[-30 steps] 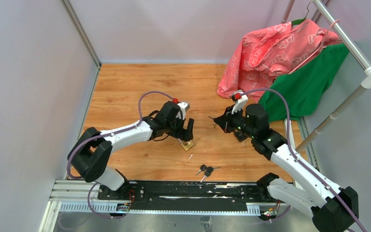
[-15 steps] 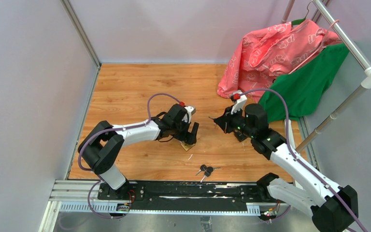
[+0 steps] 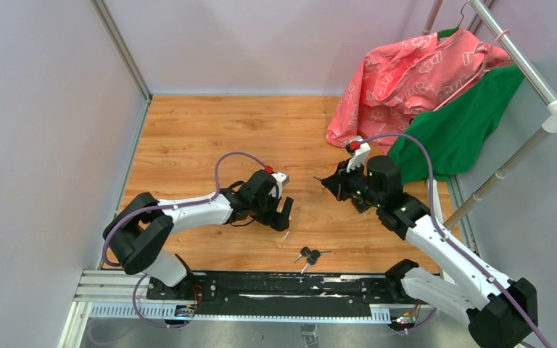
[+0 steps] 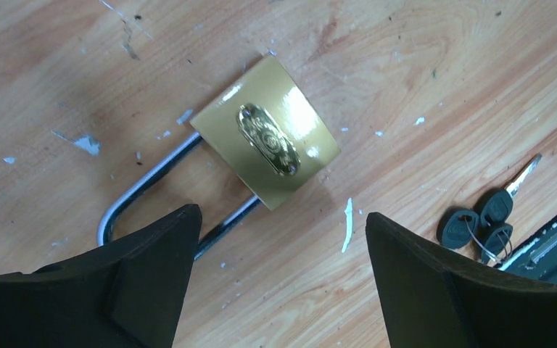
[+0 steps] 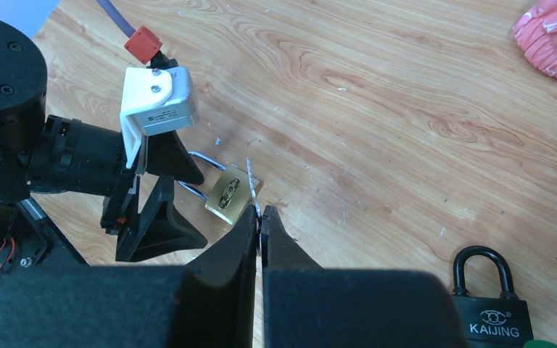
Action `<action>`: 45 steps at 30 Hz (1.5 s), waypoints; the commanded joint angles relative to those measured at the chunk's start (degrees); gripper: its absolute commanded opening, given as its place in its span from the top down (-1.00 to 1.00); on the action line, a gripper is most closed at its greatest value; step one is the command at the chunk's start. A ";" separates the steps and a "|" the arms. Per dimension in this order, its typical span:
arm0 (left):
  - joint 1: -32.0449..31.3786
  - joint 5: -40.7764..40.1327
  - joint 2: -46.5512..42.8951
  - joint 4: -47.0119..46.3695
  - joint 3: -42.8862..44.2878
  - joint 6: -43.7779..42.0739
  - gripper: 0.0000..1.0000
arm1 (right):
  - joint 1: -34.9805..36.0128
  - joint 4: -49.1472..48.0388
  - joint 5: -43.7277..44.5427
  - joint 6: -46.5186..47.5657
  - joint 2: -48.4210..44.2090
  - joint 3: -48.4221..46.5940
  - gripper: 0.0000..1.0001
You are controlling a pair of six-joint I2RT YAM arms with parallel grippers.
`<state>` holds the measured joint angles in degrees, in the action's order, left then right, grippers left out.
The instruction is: Unlock with the key
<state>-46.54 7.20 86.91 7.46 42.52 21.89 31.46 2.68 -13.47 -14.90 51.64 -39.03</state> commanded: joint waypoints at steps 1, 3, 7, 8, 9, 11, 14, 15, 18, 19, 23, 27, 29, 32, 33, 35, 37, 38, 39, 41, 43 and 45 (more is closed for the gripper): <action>-2.07 -1.50 -3.05 2.18 -1.18 0.77 -0.76 | -0.52 0.63 -0.32 1.18 -0.09 -0.95 1.00; -2.58 -2.57 -4.25 2.97 -1.07 0.09 -0.76 | -0.51 0.40 -0.32 1.22 -0.13 -0.60 1.00; -2.78 -5.78 -7.11 6.12 1.36 -3.00 -0.76 | -0.54 -0.06 -0.50 1.10 -0.34 -0.09 1.00; -2.89 -6.64 -8.02 7.52 2.71 -4.24 -0.77 | -0.48 0.01 -0.51 1.22 -0.50 0.00 1.00; -3.01 -7.01 -8.86 8.04 3.52 -5.48 -0.78 | -0.52 0.14 -0.36 1.35 -0.82 0.14 1.00; -3.11 -9.76 -10.40 8.11 3.91 -7.79 -0.81 | -0.48 0.19 0.20 1.67 -1.73 0.50 1.00; -3.20 -13.05 -10.55 6.58 3.64 -11.44 -0.84 | -0.53 -0.43 0.72 2.01 -2.88 1.47 1.00; -3.19 -13.98 -10.10 6.73 4.12 -12.52 -0.85 | -0.51 -0.66 0.73 1.98 -3.12 1.76 1.00; -3.20 -14.55 -7.88 6.62 5.47 -16.75 -0.84 | -0.53 -0.74 0.40 2.05 -3.46 2.17 1.00; -3.16 -14.46 -7.39 4.48 4.63 -17.65 -0.84 | -0.53 -0.72 0.32 2.06 -3.56 2.22 1.00; -3.04 -11.75 -4.70 -3.57 2.20 -19.68 -0.86 | -0.52 -0.70 -0.01 2.11 -4.01 2.40 1.00; -2.91 -7.59 -0.33 -6.69 3.49 -20.94 -0.86 | -0.49 -0.39 -0.24 2.05 -4.74 2.37 1.00; -2.06 -3.55 1.61 -8.39 3.91 -20.90 -0.86 | -0.55 -0.32 -0.45 2.03 -4.83 2.27 1.00; -0.34 -1.03 4.73 -8.63 5.35 -19.51 -0.87 | -0.54 0.18 -0.68 1.89 -5.01 2.20 1.00; -0.04 -0.87 5.54 -8.44 5.59 -19.25 -0.87 | -0.54 0.22 -0.68 1.89 -5.21 2.24 1.00; 0.13 -1.22 6.77 -8.21 5.73 -18.96 -0.88 | -0.50 0.35 -0.59 1.90 -5.67 2.43 1.00; 0.14 -0.94 7.51 -7.75 5.69 -18.50 -0.87 | -0.53 0.53 -0.43 1.89 -5.92 2.53 1.00; 0.14 -0.10 7.70 -7.73 5.43 -18.17 -0.86 | -0.53 0.61 -0.47 1.93 -5.93 2.59 1.00; 0.14 0.94 7.76 -7.79 5.08 -17.81 -0.84 | -0.53 0.65 -0.46 1.98 -5.93 2.56 1.00; 0.01 3.12 7.64 -8.29 4.02 -17.06 -0.80 | -0.48 0.61 -0.41 2.01 -5.85 2.51 1.00; -0.33 3.62 7.11 -9.46 2.29 -16.68 -0.78 | -0.51 0.59 -0.54 2.05 -5.71 2.40 1.00; -0.47 3.24 6.73 -9.85 1.28 -16.35 -0.75 | -0.54 0.44 -0.78 1.99 -5.49 2.38 1.00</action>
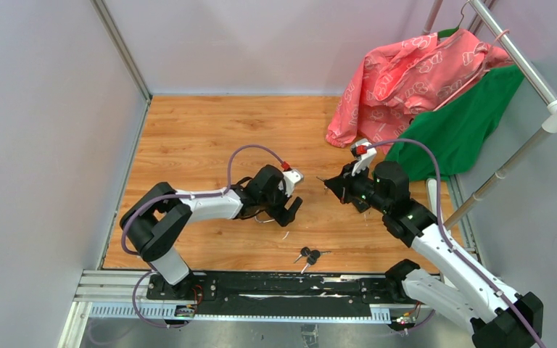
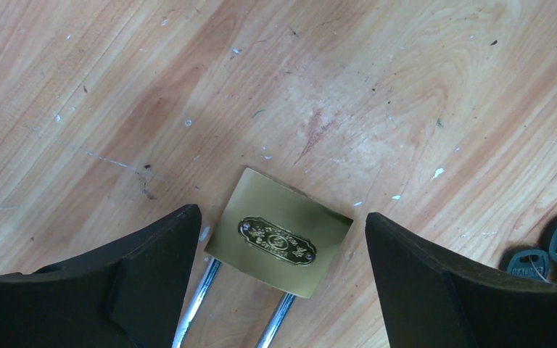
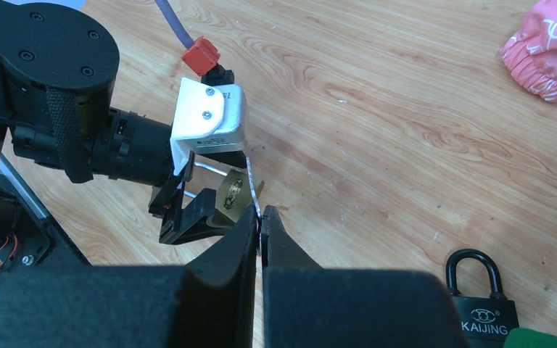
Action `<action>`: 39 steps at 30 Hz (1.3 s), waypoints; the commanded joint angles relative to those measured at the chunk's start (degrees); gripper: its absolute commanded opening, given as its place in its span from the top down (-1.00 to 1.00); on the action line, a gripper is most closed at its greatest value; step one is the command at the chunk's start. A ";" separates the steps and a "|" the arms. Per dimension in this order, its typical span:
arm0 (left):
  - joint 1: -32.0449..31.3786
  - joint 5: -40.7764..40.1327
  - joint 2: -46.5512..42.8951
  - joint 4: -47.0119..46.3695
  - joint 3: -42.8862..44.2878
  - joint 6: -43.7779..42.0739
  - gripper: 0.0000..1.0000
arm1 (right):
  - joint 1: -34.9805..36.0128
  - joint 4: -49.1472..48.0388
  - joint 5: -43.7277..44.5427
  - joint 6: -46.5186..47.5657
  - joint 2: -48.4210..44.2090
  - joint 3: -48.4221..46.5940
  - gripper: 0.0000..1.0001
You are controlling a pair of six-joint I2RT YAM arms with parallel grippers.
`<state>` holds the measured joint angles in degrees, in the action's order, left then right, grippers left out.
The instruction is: Unlock with the key
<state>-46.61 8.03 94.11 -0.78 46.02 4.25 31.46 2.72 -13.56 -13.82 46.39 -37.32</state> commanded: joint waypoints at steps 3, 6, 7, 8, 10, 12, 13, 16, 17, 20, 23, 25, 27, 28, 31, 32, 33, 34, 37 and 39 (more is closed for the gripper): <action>-0.62 1.77 -1.02 -1.61 -2.77 1.56 -0.71 | -0.53 0.17 -1.01 0.90 0.09 0.67 1.00; -1.12 0.93 -1.16 -1.27 -2.82 1.72 -0.66 | -0.55 0.15 -1.11 0.90 0.20 0.58 1.00; -1.44 0.51 -1.19 -0.94 -2.79 1.80 -0.64 | -0.53 0.17 -1.19 0.94 0.19 0.58 1.00; -2.06 -0.42 -1.22 -0.08 -2.64 1.84 -0.62 | -0.55 0.20 -1.13 0.93 0.11 0.52 1.00; -3.30 -2.49 -1.66 0.50 -2.51 1.81 -0.58 | -0.53 0.39 -1.03 1.00 -0.09 0.50 1.00; -3.96 -3.61 -2.08 2.23 -2.70 2.00 -0.56 | -0.53 0.42 -1.03 1.03 -0.14 0.51 1.00; -4.09 -3.94 -2.41 2.19 -3.02 2.28 -0.55 | -0.53 0.43 -1.05 1.05 -0.08 0.50 1.00; -4.31 -4.56 -3.11 2.32 -3.65 3.05 -0.55 | -0.53 0.36 -1.03 1.08 0.01 0.49 1.00; -4.47 -4.67 -3.26 2.68 -3.66 3.17 -0.55 | -0.53 0.44 -1.03 1.08 0.01 0.49 1.00; -5.41 -5.23 -3.50 2.68 -4.06 3.14 -0.54 | -0.53 0.52 -1.03 1.17 0.05 0.41 1.00; -6.51 -6.57 -2.55 1.95 -4.25 2.94 -0.52 | -0.52 0.37 -1.03 1.29 0.26 0.38 1.00; -7.37 -7.79 -2.03 1.07 -4.37 3.02 -0.50 | -0.53 0.36 -1.03 1.28 0.43 0.41 1.00; -8.14 -10.83 -1.96 -1.27 -4.60 3.34 -0.48 | -0.52 0.36 -1.03 1.31 0.45 0.42 1.00; -8.47 -12.05 -2.03 -2.01 -4.87 3.45 -0.46 | -0.52 0.44 -1.03 1.32 0.38 0.41 1.00; -8.98 -14.77 -2.86 -5.40 -7.17 4.19 -0.45 | -0.53 0.66 -0.79 1.30 -0.12 0.73 1.00; -9.02 -15.46 -3.14 -6.64 -8.13 4.54 -0.44 | -0.53 0.66 -0.64 1.36 -0.37 0.86 1.00; -9.06 -15.72 -3.31 -7.89 -9.23 4.67 -0.44 | -0.48 0.63 -0.58 1.37 -0.49 1.00 1.00; -9.17 -16.09 -3.39 -8.88 -10.01 4.89 -0.44 | -0.50 0.63 -0.51 1.39 -0.57 1.10 1.00; -10.13 -18.23 -3.39 -10.46 -11.24 5.90 -0.43 | -0.53 0.65 -0.51 1.34 -0.49 1.14 1.00; -10.64 -19.43 -3.26 -12.50 -12.50 6.66 -0.43 | -0.53 0.66 -0.46 1.50 -0.36 1.12 1.00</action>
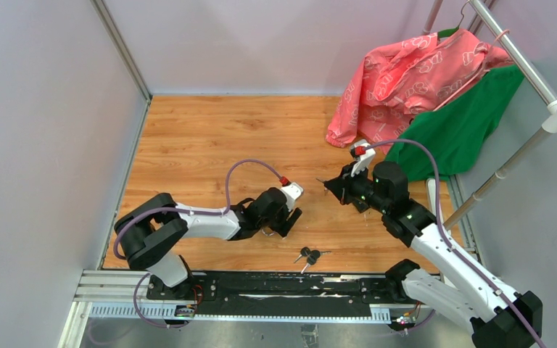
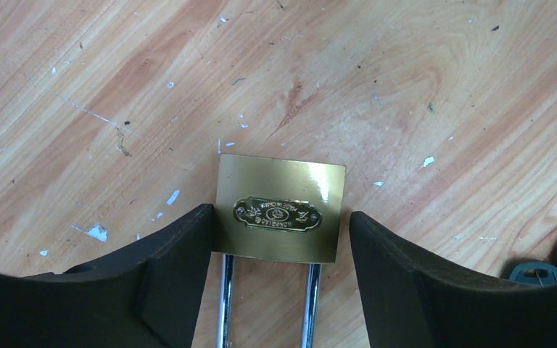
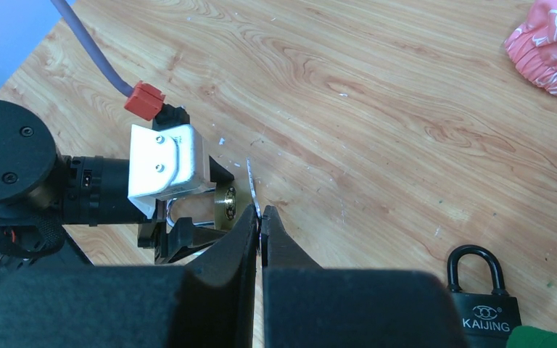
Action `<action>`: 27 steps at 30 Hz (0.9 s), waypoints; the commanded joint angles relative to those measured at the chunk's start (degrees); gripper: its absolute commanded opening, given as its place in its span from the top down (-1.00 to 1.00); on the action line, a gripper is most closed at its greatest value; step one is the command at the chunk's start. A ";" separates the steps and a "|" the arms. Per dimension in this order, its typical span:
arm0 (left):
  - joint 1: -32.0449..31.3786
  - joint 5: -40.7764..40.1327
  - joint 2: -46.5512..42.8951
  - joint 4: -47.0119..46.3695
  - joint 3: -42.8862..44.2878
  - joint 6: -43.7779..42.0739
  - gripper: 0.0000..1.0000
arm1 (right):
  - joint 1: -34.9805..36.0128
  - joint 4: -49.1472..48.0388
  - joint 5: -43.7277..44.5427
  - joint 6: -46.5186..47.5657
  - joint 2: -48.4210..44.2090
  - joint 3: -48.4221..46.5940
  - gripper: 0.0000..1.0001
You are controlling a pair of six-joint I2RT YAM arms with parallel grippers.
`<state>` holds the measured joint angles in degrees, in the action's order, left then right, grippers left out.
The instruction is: Unlock with the key
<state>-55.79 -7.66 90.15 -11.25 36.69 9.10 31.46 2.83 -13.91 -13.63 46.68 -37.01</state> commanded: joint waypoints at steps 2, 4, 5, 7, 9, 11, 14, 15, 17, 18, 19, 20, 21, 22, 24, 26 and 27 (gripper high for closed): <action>-1.77 -4.61 1.49 -4.69 -4.64 2.49 -0.43 | -0.55 0.43 -0.06 1.29 -0.55 0.88 1.00; -2.09 -5.62 2.24 -6.67 -5.76 3.05 -0.42 | -0.53 0.27 -0.17 1.20 -0.45 0.89 1.00; -2.25 -5.95 2.60 -7.07 -5.96 3.10 -0.41 | -0.47 0.25 -0.22 1.16 -0.45 0.89 1.00; -2.34 -6.17 2.93 -8.02 -6.46 3.19 -0.40 | -0.52 0.25 -0.24 1.16 -0.55 0.89 1.00; -2.34 -6.01 3.50 -8.70 -6.60 3.09 -0.37 | -0.51 0.25 -0.18 1.15 -0.65 0.98 1.00; -2.37 -5.92 4.06 -9.63 -6.78 2.98 -0.21 | -0.53 0.25 0.02 1.09 -0.77 0.98 1.00; -2.45 -6.64 4.20 -10.68 -7.27 2.79 0.19 | -0.47 0.87 0.56 0.91 -1.02 0.82 1.00; -2.46 -6.90 3.93 -10.72 -7.25 2.56 0.29 | -0.52 0.97 0.76 0.89 -1.18 0.81 1.00; -2.44 -7.21 3.37 -10.73 -7.34 2.14 0.45 | -0.55 1.27 1.27 0.79 -1.56 0.80 1.00; -2.42 -7.15 3.03 -10.73 -7.32 1.95 0.53 | -0.52 1.30 1.43 0.66 -1.76 0.85 1.00; -2.40 -6.89 2.71 -10.66 -7.31 1.66 0.62 | -0.46 1.24 1.62 0.60 -1.92 0.89 1.00; -2.42 -6.46 2.32 -10.64 -7.17 1.27 0.70 | -0.52 1.26 1.75 0.50 -2.06 0.93 1.00; -2.40 -5.87 1.70 -10.64 -7.19 1.00 0.77 | -0.53 1.24 1.86 0.45 -2.23 0.91 1.00; -2.47 -5.17 1.05 -10.64 -7.23 0.73 0.82 | -0.53 1.24 1.90 0.24 -2.35 0.92 1.00; -2.42 -4.44 -1.07 -10.53 -7.09 0.10 0.87 | -0.53 1.35 2.16 0.10 -2.44 0.77 1.00; -2.44 -4.34 -2.94 -10.08 -6.49 -0.88 0.92 | -0.53 1.53 2.51 -0.08 -2.63 0.64 1.00; -2.41 -4.42 -3.87 -9.61 -5.97 -1.31 0.95 | -0.53 1.58 2.88 -0.20 -2.82 0.56 1.00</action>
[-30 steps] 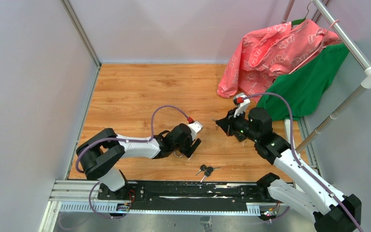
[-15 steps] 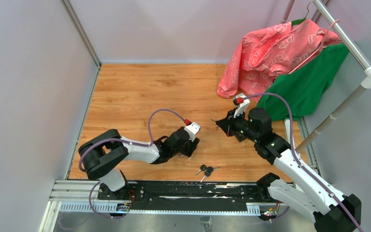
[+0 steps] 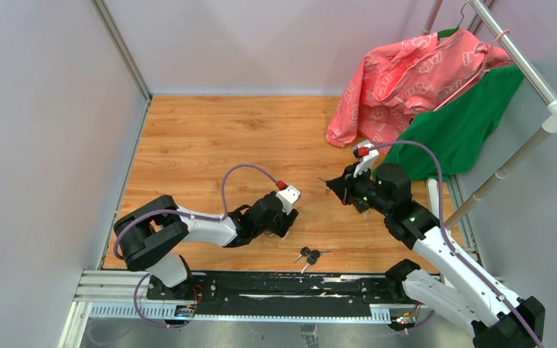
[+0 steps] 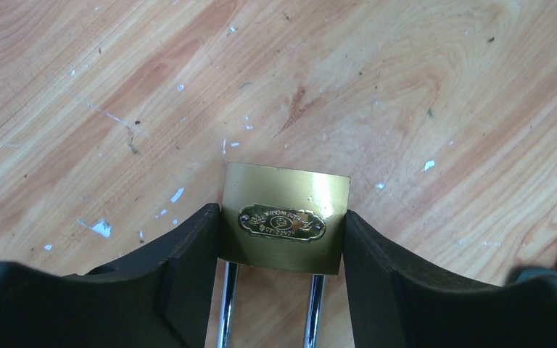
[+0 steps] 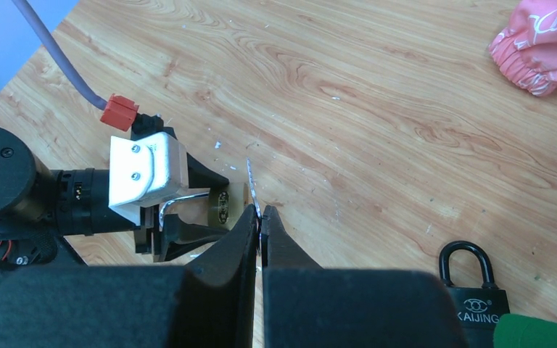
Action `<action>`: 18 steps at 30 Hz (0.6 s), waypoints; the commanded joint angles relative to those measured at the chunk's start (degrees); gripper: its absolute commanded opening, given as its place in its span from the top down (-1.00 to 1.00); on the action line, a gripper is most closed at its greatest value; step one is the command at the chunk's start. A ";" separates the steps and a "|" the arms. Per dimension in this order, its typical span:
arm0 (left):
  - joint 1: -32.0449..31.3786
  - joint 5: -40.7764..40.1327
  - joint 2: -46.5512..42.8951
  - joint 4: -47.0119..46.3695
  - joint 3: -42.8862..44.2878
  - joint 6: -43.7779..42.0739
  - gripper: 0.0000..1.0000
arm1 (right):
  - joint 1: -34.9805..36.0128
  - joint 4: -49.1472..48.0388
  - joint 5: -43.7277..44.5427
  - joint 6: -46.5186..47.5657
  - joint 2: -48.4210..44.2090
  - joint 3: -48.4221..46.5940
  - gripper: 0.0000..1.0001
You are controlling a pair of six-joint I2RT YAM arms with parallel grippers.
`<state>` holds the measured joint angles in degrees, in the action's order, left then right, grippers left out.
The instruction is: Unlock with the key
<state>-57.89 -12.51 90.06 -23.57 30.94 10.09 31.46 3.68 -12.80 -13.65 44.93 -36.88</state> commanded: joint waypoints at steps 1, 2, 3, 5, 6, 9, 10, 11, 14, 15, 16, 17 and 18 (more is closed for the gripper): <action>-0.34 0.43 -4.58 3.49 0.45 -2.93 0.97 | -0.57 0.91 2.34 -0.25 -1.27 0.36 1.00; -0.30 0.47 -5.44 4.50 1.32 -3.49 0.98 | -0.53 1.23 2.84 -0.38 -1.51 0.20 1.00; -0.32 0.47 -6.27 5.15 1.94 -4.02 1.00 | -0.53 1.52 3.40 -0.43 -1.84 0.04 1.00; -0.32 0.43 -8.19 6.28 2.95 -5.06 1.00 | -0.53 2.23 4.42 -0.50 -2.37 -0.31 1.00; -0.32 0.39 -9.36 6.68 3.30 -5.49 1.00 | -0.53 2.55 4.62 -0.46 -2.65 -0.48 1.00; -0.35 1.04 -12.22 8.64 5.16 -7.24 1.00 | -0.57 3.89 4.92 -0.54 -2.58 -1.38 1.00; -0.30 0.75 -13.18 9.24 5.71 -7.83 1.00 | -0.51 4.36 4.97 -0.65 -2.38 -1.86 1.00; -0.33 0.20 -14.15 9.73 6.36 -8.08 1.00 | -0.52 4.73 5.00 -0.56 -2.21 -2.20 1.00; -0.35 -1.01 -17.49 9.99 7.31 -8.84 1.00 | -0.53 5.71 5.84 -0.67 -1.81 -3.37 1.00; -0.36 -0.88 -18.41 9.96 7.67 -9.29 1.00 | -0.46 5.80 6.27 -0.68 -1.88 -3.59 1.00; -0.34 -0.71 -19.09 10.15 8.08 -9.89 1.00 | -0.52 5.95 6.66 -0.57 -1.94 -3.82 1.00; -0.33 -0.65 -19.53 10.77 8.77 -10.03 1.00 | -0.52 6.28 6.99 -0.47 -2.09 -4.22 1.00; -0.32 -1.00 -19.68 11.50 9.57 -10.01 1.00 | -0.53 6.75 7.35 -0.25 -2.01 -4.70 1.00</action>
<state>-57.89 -12.25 72.99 -11.09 36.84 2.28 31.46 8.27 -7.86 -13.93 43.27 -38.59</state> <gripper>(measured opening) 0.600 0.015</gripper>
